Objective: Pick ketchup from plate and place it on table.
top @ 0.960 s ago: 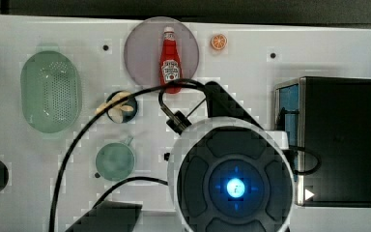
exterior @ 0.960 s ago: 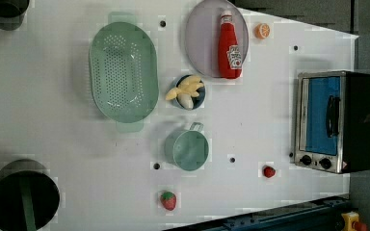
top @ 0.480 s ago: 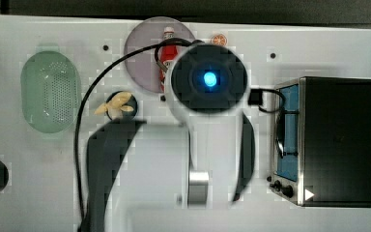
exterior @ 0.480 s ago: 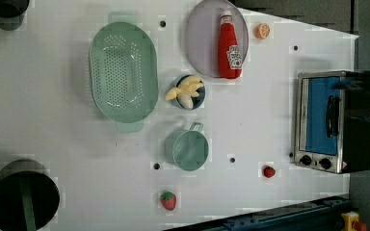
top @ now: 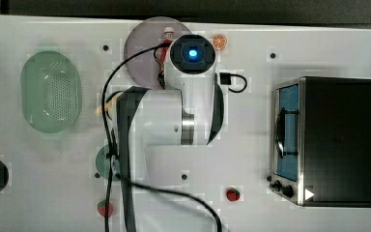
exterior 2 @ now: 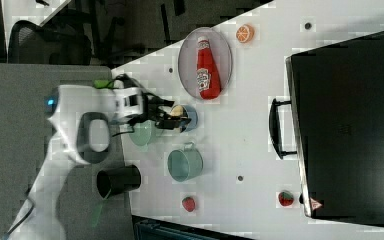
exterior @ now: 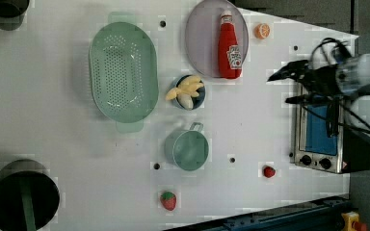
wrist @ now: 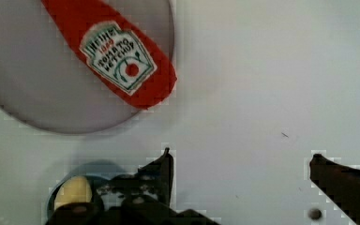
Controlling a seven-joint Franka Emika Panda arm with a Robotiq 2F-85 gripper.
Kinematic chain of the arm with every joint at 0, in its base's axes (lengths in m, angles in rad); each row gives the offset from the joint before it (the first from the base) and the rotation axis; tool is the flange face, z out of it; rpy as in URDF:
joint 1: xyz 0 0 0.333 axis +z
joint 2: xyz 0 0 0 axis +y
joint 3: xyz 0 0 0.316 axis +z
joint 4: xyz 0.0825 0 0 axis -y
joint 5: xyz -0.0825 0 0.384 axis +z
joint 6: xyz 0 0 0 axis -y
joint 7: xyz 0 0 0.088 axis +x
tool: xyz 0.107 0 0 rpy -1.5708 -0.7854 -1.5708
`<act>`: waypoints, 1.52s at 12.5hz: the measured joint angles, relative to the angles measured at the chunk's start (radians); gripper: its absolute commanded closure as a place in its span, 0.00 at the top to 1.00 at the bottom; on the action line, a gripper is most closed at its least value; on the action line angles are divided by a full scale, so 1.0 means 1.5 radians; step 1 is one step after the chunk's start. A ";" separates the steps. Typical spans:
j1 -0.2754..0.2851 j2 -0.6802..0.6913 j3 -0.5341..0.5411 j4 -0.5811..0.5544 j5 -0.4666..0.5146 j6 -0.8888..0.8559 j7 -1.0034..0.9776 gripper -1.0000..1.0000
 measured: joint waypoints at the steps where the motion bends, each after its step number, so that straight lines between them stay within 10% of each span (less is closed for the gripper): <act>1: 0.002 0.024 0.002 -0.002 -0.001 0.035 -0.020 1.00; 11: 0.014 0.259 0.020 0.156 -0.004 0.123 -0.379 1.00; 19: 0.025 0.387 0.015 0.255 -0.059 0.178 -0.426 1.00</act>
